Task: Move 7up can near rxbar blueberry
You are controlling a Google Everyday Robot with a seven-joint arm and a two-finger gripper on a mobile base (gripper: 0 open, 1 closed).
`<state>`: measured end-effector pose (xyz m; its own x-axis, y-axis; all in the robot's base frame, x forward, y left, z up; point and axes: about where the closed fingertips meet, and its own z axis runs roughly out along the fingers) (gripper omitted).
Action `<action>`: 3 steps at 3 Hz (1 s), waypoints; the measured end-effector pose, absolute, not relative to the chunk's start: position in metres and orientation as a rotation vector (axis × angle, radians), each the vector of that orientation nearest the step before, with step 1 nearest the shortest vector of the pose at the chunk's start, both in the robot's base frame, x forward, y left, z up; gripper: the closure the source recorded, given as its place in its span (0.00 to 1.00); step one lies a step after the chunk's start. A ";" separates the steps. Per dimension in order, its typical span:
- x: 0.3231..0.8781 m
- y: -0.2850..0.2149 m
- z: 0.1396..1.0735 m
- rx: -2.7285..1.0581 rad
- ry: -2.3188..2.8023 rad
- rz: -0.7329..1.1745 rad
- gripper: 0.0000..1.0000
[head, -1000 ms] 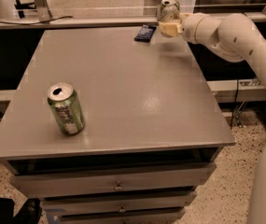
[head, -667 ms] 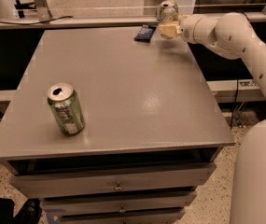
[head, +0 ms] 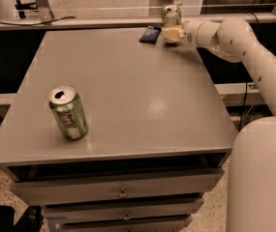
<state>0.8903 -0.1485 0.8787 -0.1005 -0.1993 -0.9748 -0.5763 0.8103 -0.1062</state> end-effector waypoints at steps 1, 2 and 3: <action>0.894 -0.146 0.873 -0.607 1.684 0.362 0.59; 0.895 -0.146 0.872 -0.604 1.692 0.366 0.37; 0.894 -0.148 0.871 -0.601 1.700 0.366 0.13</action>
Offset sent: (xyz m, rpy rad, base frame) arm 0.0045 -0.0053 -0.0055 0.0088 0.0293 -0.0140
